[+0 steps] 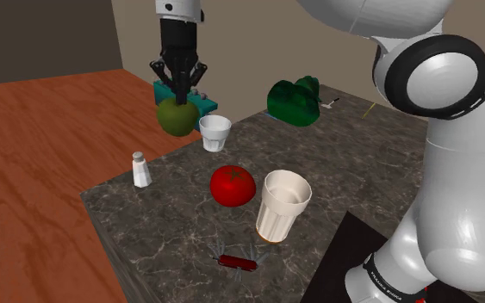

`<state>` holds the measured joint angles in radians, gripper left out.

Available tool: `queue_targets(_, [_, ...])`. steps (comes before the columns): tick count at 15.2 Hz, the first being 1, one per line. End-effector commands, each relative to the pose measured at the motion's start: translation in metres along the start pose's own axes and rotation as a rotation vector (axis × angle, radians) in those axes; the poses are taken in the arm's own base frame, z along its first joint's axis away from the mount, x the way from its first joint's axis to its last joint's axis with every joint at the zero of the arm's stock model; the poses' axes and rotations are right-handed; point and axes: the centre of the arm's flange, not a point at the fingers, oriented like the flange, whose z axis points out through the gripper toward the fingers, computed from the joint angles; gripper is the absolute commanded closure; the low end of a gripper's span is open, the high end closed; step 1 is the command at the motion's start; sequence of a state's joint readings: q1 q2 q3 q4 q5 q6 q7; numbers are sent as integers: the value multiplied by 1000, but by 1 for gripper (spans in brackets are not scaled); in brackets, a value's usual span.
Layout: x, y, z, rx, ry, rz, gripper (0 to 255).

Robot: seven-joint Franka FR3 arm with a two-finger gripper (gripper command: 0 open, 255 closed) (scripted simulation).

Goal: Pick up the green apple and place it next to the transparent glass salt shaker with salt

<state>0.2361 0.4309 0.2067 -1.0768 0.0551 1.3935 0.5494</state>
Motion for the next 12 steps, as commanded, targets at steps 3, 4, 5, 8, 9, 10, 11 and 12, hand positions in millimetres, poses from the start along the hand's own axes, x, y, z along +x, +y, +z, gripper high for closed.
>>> queue_targets(3, [8, -10, 19, 1, 1, 2, 255])
queue_targets(4, [9, -10, 24, 1, 1, 2, 255])
queue_targets(5, [10, -9, 29, 1, 1, 2, 255])
queue_targets(8, [12, -8, 45, 1, 1, 2, 255])
queue_targets(9, [13, -8, 50, 1, 1, 2, 255])
queue_targets(10, [14, -8, 55, 1, 1, 2, 255])
queue_targets(11, [15, -7, 61, 1, 1, 2, 255])
queue_targets(12, [16, -7, 66, 1, 1, 2, 255])
